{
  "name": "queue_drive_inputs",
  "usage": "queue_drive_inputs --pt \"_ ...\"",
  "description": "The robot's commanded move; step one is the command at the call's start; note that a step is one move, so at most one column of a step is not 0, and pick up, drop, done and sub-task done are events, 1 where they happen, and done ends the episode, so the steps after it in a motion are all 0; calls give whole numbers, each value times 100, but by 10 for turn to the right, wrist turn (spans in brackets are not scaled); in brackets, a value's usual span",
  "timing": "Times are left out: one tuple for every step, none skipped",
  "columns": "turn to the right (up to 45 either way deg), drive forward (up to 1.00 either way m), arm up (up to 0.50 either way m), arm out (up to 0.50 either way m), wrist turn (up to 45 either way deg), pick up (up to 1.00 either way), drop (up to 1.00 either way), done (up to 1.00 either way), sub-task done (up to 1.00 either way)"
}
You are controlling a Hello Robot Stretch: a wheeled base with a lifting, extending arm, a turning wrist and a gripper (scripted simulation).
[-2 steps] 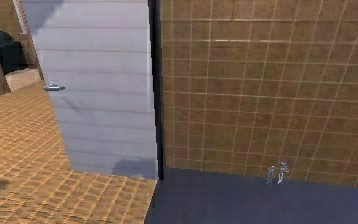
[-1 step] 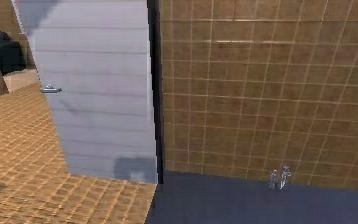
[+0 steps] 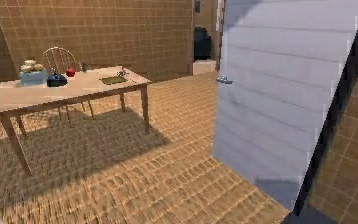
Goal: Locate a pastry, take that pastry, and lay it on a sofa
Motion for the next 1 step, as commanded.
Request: queue_drive_inputs --pt "-300 0 0 0 0 0 0 0 0"
